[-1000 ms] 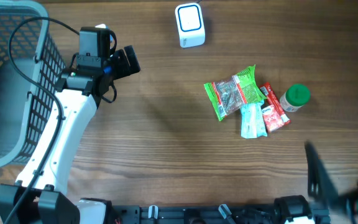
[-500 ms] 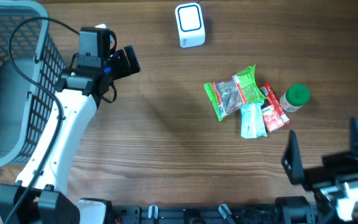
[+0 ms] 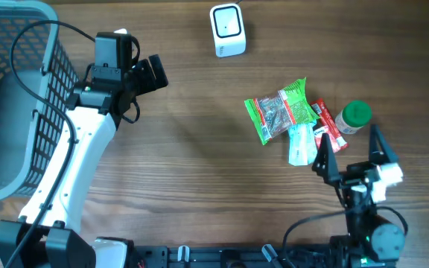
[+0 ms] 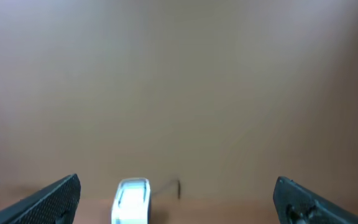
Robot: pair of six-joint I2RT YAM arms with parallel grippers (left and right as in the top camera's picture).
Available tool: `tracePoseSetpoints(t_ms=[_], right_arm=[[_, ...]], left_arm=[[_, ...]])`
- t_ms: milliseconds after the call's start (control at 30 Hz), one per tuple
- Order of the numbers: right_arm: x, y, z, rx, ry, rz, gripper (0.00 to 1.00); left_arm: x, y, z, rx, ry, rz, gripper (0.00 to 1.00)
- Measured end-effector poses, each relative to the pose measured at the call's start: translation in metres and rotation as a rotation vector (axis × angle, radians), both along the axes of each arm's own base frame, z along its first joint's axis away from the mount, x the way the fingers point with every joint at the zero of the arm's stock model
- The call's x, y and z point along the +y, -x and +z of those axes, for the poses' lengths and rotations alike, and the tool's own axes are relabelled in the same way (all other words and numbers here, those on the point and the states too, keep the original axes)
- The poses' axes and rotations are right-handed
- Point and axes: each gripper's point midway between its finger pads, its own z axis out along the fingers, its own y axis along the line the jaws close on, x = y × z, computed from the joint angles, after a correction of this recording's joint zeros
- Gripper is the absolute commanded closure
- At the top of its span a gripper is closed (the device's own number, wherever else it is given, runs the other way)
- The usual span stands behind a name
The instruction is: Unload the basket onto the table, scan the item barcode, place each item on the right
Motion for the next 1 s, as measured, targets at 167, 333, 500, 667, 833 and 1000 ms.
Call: tracePoseSetpoints(t_ms=[167,333,500,667,833,1000], right_arm=[[-0.004,-0.015,-0.065,0.268,-0.001,-0.027,0.0],[-0.005,-0.016,-0.089,0.366,0.001,-0.03,0.0],[-0.005,-0.016,-0.089,0.366,0.001,-0.03,0.0],[-0.005,-0.016,-0.089,0.366,0.001,-0.03,0.01],[-0.005,-0.016,-0.089,0.366,0.001,-0.03,0.0],[-0.005,-0.016,-0.089,0.366,0.001,-0.03,0.0]], left_arm=[[0.0,0.0,0.0,0.0,0.0,0.0,0.0],[0.0,0.0,0.0,0.0,0.0,0.0,0.0],[0.0,0.0,0.0,0.0,0.0,0.0,0.0],[0.0,0.0,0.0,0.0,0.0,0.0,0.0],[0.0,0.0,0.0,0.0,0.0,0.0,0.0],[0.0,0.0,0.0,0.0,0.0,0.0,0.0]])
